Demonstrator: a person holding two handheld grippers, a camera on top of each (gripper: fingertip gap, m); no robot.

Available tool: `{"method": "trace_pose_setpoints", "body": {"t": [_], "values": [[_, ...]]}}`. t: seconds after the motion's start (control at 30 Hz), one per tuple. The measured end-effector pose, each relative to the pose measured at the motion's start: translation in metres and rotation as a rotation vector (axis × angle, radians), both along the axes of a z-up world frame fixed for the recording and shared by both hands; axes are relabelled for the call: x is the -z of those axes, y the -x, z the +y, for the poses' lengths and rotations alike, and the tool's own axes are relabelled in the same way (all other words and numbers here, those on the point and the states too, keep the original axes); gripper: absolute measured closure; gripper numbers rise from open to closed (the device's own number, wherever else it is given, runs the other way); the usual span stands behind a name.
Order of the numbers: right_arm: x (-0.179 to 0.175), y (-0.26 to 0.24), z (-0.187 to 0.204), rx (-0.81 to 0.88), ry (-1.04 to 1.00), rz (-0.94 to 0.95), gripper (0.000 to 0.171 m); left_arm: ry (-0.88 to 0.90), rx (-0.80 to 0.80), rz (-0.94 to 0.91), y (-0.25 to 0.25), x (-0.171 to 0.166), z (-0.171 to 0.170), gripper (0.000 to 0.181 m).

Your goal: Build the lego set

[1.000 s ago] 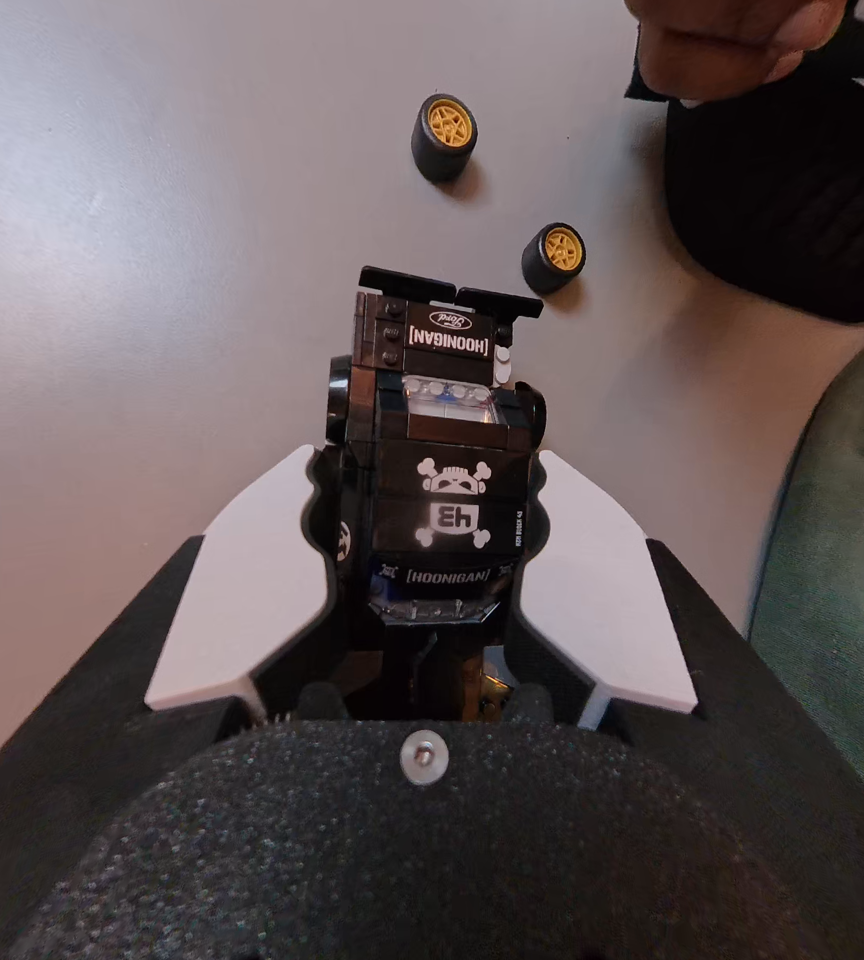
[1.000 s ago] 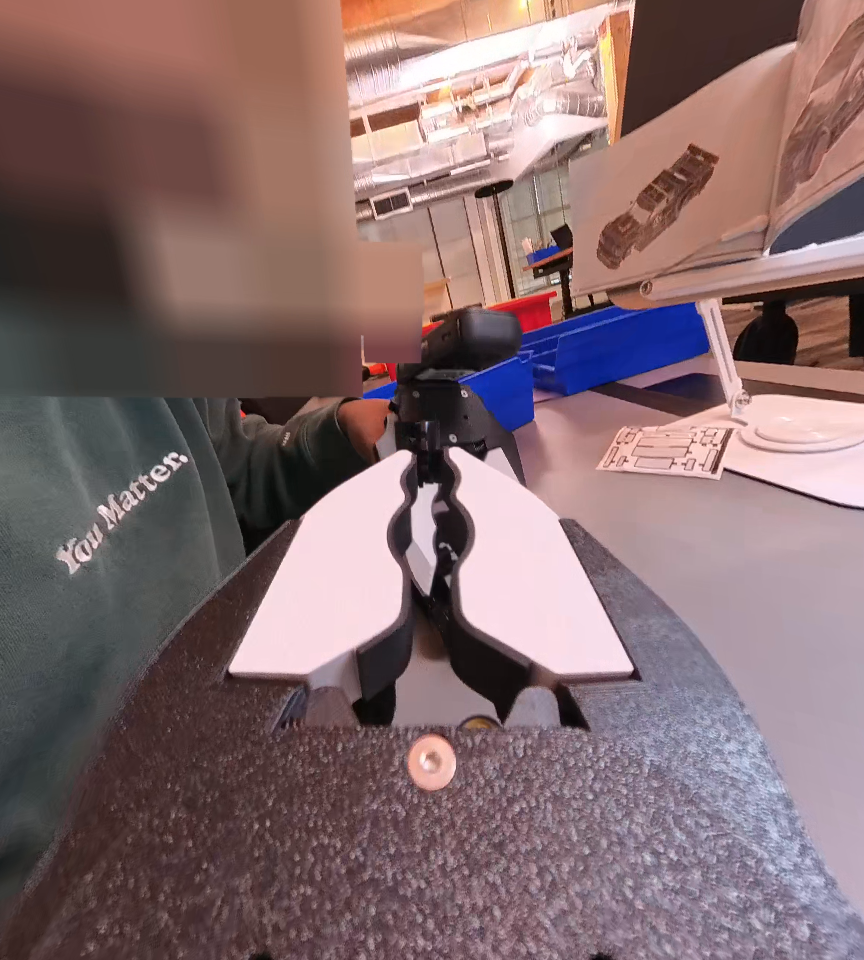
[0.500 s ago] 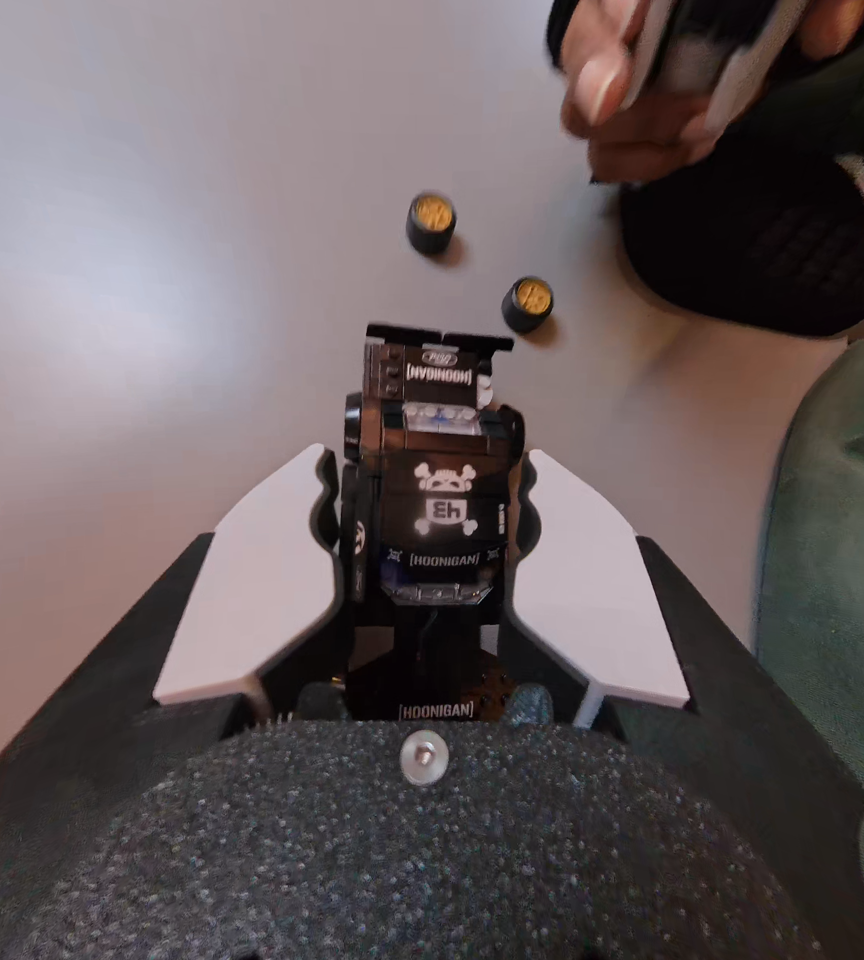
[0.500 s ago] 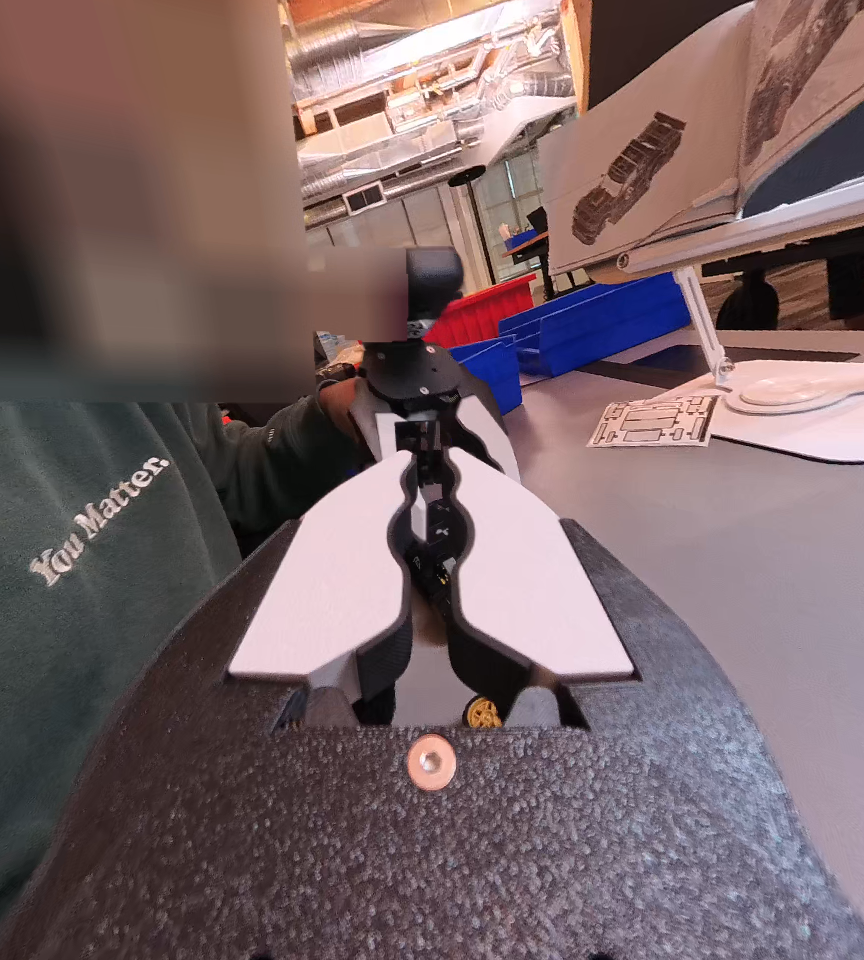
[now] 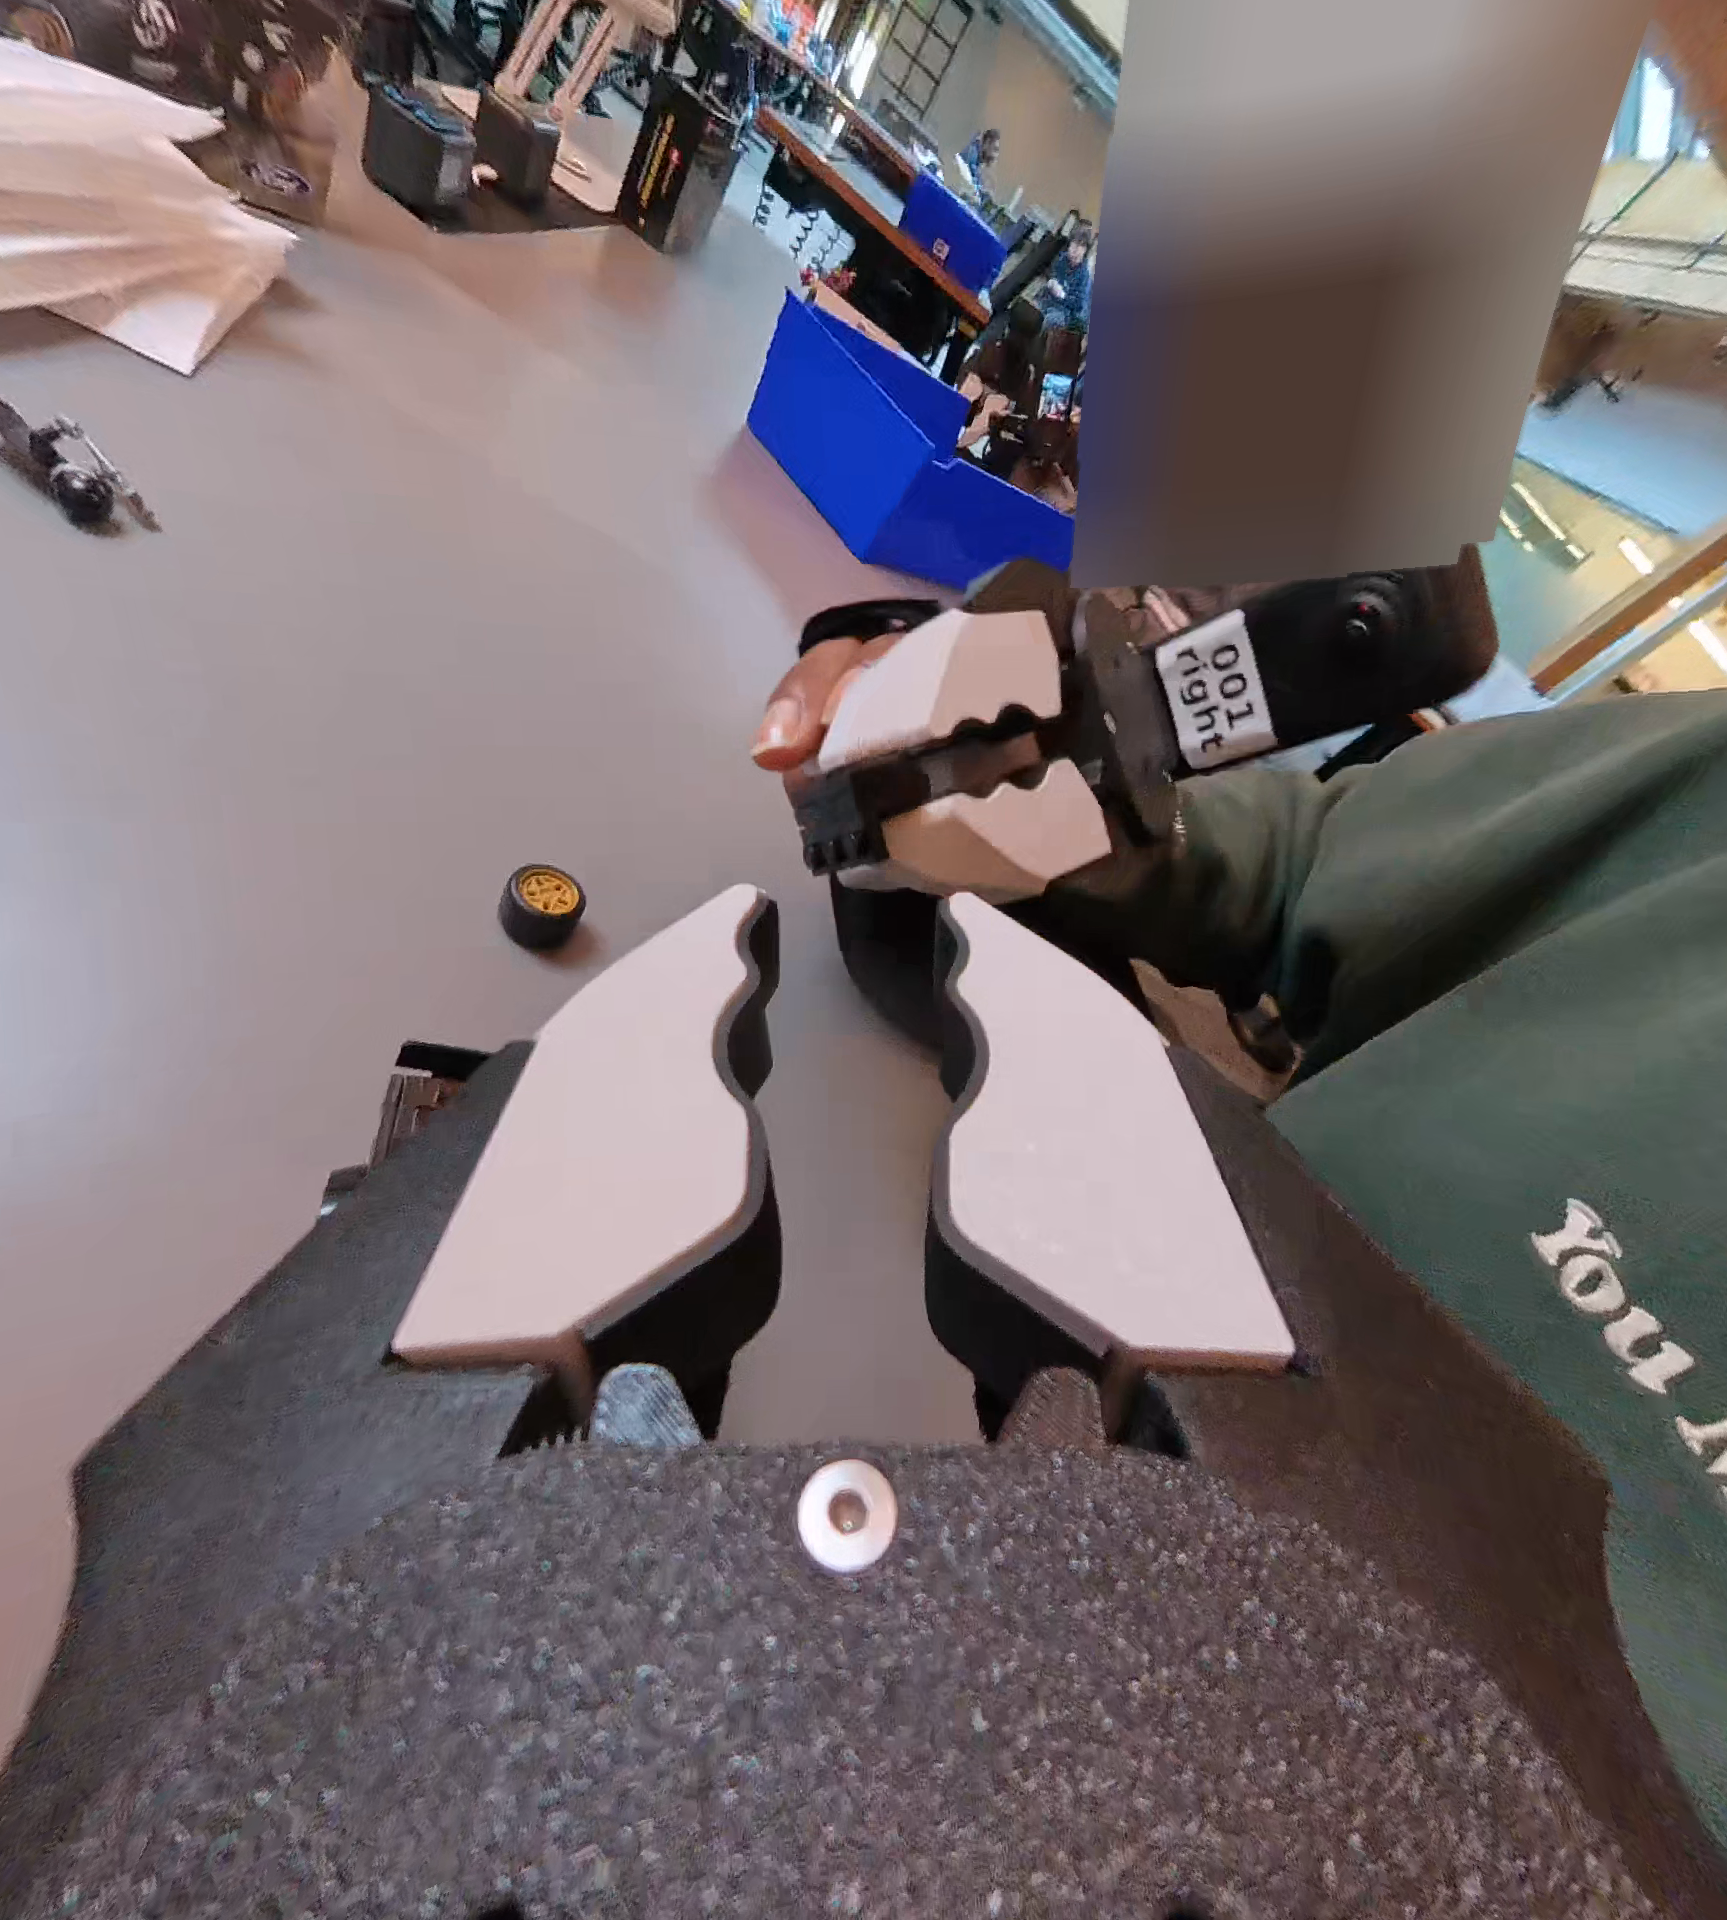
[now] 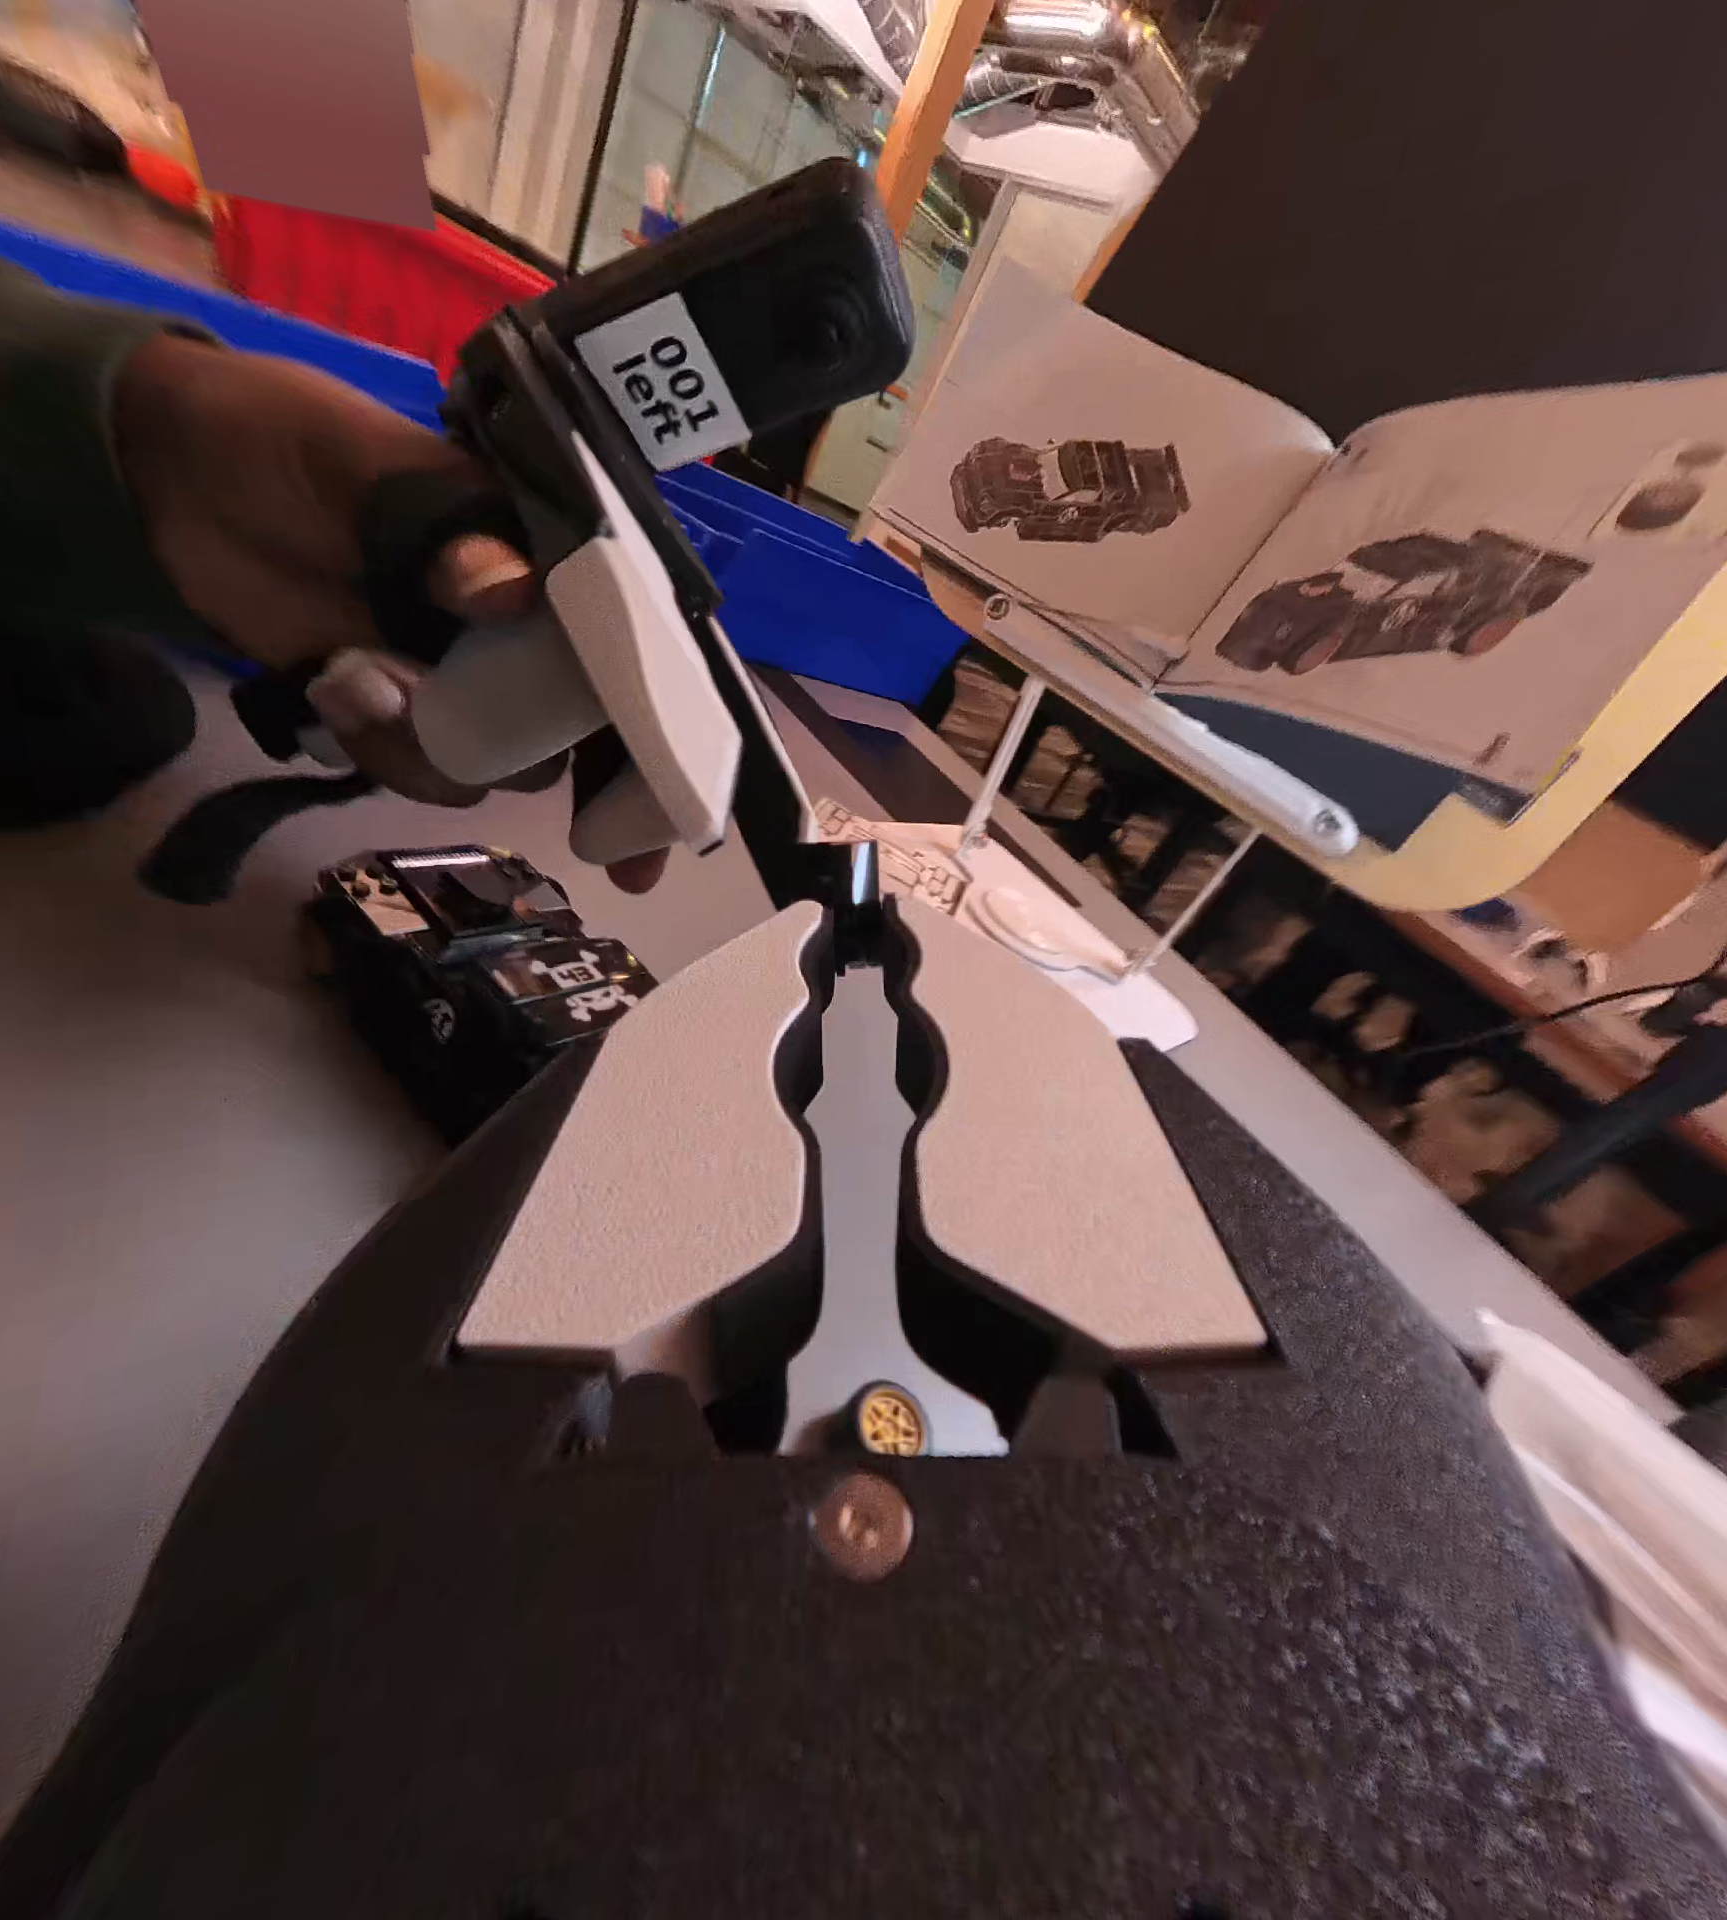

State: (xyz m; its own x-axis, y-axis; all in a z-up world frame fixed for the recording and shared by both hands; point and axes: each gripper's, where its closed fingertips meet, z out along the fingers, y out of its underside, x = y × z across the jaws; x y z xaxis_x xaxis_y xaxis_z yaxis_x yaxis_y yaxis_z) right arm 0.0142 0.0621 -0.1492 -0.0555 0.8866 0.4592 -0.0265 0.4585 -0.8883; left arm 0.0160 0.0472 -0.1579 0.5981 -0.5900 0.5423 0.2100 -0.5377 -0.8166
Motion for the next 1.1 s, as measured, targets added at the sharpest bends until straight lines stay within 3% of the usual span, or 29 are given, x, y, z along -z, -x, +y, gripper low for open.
{"method": "trace_pose_setpoints", "body": {"t": [0.1,0.27,0.37,0.43,0.57,0.77,0.93,1.1], "values": [[0.000,-0.002,-0.008,0.020,-0.109,0.002,0.163,-0.048,-0.026,0.085,-0.001,0.001,0.000,0.153],[-0.003,-0.006,-0.016,0.078,-0.322,0.021,0.163,-0.109,-0.010,0.181,-0.011,0.000,-0.006,0.173],[-0.005,-0.009,-0.020,0.094,-0.386,0.030,0.163,-0.178,-0.010,0.256,-0.012,-0.001,-0.009,0.175],[-0.005,-0.010,-0.024,0.089,-0.369,0.029,0.160,-0.227,-0.021,0.287,-0.012,-0.003,-0.010,0.176],[-0.001,-0.012,-0.033,0.012,-0.188,-0.048,0.133,-0.362,-0.018,0.375,-0.011,-0.007,-0.014,0.176],[-0.001,-0.023,-0.043,-0.240,0.130,-0.258,0.135,-0.606,0.005,0.688,-0.008,0.005,-0.020,0.177],[0.019,-0.020,-0.047,-0.295,-0.007,-0.419,0.142,-0.751,0.029,0.885,-0.012,0.011,-0.023,0.177],[0.029,-0.011,-0.047,-0.237,-0.135,-0.400,0.149,-0.739,0.039,0.918,-0.009,0.017,-0.021,0.176]]}}
